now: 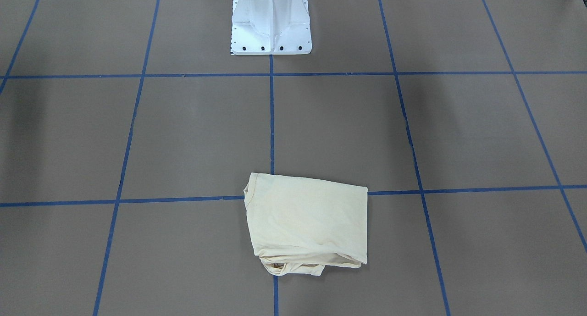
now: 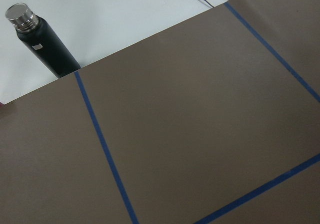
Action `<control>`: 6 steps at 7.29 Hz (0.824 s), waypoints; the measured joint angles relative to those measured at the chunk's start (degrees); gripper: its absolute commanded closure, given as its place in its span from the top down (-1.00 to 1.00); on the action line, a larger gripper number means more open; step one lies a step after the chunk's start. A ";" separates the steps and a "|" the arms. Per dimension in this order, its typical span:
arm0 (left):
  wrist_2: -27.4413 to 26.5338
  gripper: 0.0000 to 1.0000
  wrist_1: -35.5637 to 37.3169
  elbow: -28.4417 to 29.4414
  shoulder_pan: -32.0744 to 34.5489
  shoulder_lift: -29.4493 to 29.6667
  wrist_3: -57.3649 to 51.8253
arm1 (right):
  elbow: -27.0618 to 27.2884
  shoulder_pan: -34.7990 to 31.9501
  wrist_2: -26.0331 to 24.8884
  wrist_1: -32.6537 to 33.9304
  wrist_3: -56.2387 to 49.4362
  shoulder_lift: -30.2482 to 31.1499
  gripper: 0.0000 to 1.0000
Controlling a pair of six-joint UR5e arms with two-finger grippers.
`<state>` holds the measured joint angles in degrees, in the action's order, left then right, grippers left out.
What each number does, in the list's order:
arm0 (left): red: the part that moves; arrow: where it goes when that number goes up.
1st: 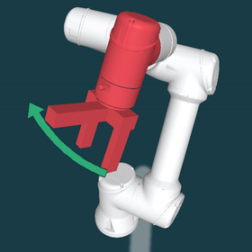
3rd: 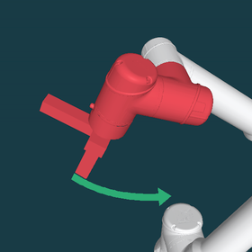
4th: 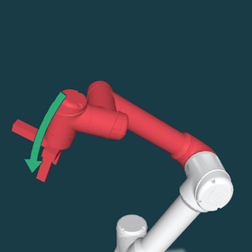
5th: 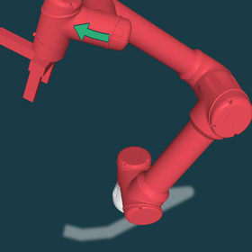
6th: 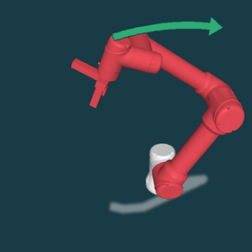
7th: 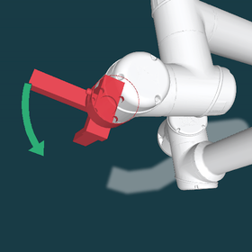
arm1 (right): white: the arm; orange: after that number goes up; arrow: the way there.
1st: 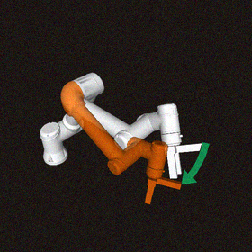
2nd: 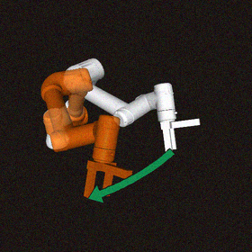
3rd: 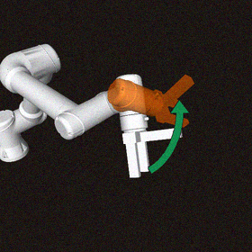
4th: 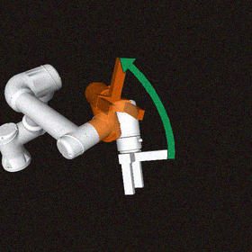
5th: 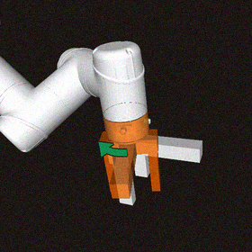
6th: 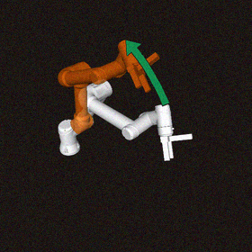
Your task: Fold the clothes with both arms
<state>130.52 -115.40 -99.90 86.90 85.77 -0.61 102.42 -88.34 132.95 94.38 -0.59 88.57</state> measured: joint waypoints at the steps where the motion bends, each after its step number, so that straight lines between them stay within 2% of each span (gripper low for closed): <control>1: 0.10 1.00 0.47 0.05 0.01 -1.11 -0.11 | 0.38 0.68 -0.03 0.04 -0.11 0.96 1.00; 6: 5.12 1.00 7.68 -2.75 1.83 -4.55 0.19 | -1.11 3.24 0.44 -0.61 -0.18 3.24 1.00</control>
<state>135.64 -107.72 -102.65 88.73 81.23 -0.41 101.31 -85.10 133.39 93.77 -0.76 91.81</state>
